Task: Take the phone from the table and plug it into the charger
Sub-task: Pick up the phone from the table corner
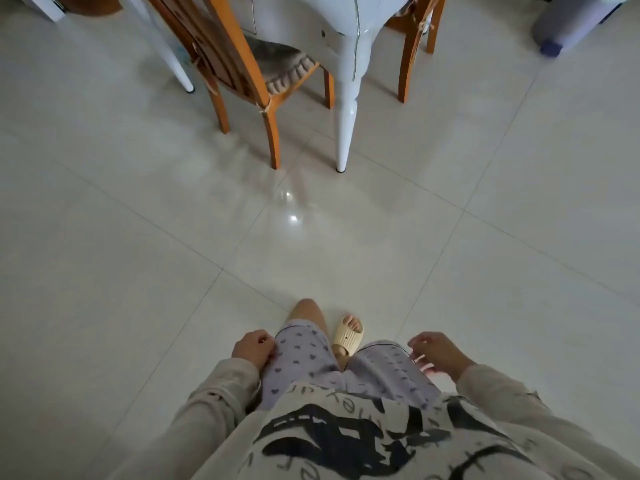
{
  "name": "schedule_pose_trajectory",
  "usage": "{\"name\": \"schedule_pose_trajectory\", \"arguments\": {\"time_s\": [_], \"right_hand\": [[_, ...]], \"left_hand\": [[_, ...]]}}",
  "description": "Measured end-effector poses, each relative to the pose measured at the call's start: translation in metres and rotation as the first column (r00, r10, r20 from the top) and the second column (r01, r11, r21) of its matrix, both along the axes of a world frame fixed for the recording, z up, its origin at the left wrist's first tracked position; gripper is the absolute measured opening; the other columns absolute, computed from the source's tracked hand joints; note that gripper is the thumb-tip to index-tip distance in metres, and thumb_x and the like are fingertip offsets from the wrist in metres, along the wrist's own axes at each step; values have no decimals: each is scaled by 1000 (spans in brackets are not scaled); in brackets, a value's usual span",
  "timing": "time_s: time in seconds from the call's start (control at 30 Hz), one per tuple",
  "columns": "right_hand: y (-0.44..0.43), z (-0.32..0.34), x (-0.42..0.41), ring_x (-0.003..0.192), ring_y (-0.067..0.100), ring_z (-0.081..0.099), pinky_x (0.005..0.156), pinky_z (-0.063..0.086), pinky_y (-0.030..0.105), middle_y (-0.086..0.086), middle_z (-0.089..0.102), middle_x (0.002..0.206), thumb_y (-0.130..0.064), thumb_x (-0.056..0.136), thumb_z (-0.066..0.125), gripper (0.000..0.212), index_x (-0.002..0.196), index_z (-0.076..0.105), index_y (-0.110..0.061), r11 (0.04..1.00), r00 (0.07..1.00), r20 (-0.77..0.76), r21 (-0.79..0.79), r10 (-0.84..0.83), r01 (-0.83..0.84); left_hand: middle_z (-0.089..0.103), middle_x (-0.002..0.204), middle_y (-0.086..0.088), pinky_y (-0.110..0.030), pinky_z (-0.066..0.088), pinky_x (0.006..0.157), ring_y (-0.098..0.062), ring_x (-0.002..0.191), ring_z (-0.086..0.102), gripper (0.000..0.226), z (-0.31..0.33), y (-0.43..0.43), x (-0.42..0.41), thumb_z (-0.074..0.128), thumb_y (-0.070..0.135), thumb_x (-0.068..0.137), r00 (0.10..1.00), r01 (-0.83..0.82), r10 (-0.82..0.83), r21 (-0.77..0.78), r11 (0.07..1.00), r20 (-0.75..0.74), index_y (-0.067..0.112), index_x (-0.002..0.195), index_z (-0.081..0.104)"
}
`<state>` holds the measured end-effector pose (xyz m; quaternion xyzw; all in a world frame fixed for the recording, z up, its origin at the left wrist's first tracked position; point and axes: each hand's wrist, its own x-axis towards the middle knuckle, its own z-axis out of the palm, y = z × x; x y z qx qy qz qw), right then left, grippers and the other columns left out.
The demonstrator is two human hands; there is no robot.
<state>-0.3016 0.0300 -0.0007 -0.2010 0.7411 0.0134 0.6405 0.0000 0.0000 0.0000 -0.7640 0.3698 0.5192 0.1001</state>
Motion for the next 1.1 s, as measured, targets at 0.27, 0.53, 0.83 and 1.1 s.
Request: {"name": "schedule_pose_trajectory", "arguments": {"time_s": [0.27,0.53,0.83,1.1], "right_hand": [[-111,11,2,53,14,48,50,38,23,5,55,68,-6,92,43,12,93,55,-5,988,999,12,-148,-32,33],[-198,-2,15,54,16,50,51,39,24,7,57,69,-6,91,43,14,90,57,-5,989,997,-17,-128,-71,68],[-237,-11,1,52,20,48,50,36,24,10,56,64,-7,91,46,16,78,55,-6,995,985,-142,3,-95,96],[-288,-5,-17,53,20,48,51,36,24,10,56,65,-7,91,45,16,79,55,-5,995,984,-156,30,-85,91]], "left_hand": [[56,62,-10,-27,41,62,-26,62,50,31,-11,-34,21,49,3,83,981,-196,196,115,974,14,12,53,50],[57,78,-12,-22,34,50,-23,58,51,31,-13,-147,45,46,4,85,997,-81,80,193,978,14,14,56,48],[59,80,-13,-22,34,48,-17,52,50,16,2,-318,39,45,8,89,995,-55,58,43,998,-84,5,78,56],[52,63,-6,-22,33,50,-17,52,47,30,18,-399,8,40,4,89,936,-254,247,5,967,-251,12,62,50]]}}
